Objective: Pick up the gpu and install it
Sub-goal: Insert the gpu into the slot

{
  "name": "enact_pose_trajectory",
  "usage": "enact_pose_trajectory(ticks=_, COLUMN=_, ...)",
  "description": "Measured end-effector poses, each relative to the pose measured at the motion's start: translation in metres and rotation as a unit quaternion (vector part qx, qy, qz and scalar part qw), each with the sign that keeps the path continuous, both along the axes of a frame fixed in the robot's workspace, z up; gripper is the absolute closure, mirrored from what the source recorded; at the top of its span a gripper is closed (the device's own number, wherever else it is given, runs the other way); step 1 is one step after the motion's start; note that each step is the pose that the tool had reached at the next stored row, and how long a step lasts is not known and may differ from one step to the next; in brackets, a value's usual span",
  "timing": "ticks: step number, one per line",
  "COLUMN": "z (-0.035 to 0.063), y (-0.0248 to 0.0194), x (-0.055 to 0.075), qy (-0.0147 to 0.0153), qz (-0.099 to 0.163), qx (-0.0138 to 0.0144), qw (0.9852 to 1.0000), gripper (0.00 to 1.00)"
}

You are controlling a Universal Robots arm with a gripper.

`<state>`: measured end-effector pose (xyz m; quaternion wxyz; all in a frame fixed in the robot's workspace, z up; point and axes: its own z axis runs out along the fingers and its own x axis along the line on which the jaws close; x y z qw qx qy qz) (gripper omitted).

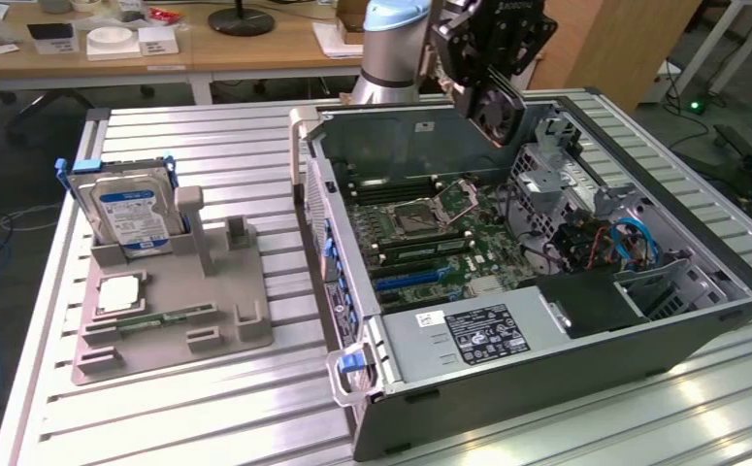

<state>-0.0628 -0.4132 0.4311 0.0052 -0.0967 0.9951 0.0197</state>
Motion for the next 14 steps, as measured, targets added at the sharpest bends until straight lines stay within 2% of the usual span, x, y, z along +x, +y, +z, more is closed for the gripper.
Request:
enact_pose_trajectory(ticks=8, z=0.0000, y=-0.0007, x=0.0000, qy=0.0000, qz=0.026, qx=0.0000, qw=0.9997, gripper=0.72)
enact_pose_trajectory(ticks=14, z=0.0000, y=-0.0011, x=0.0000, qy=0.0000, qz=0.049, qx=0.0000, qw=0.9988, gripper=0.72)
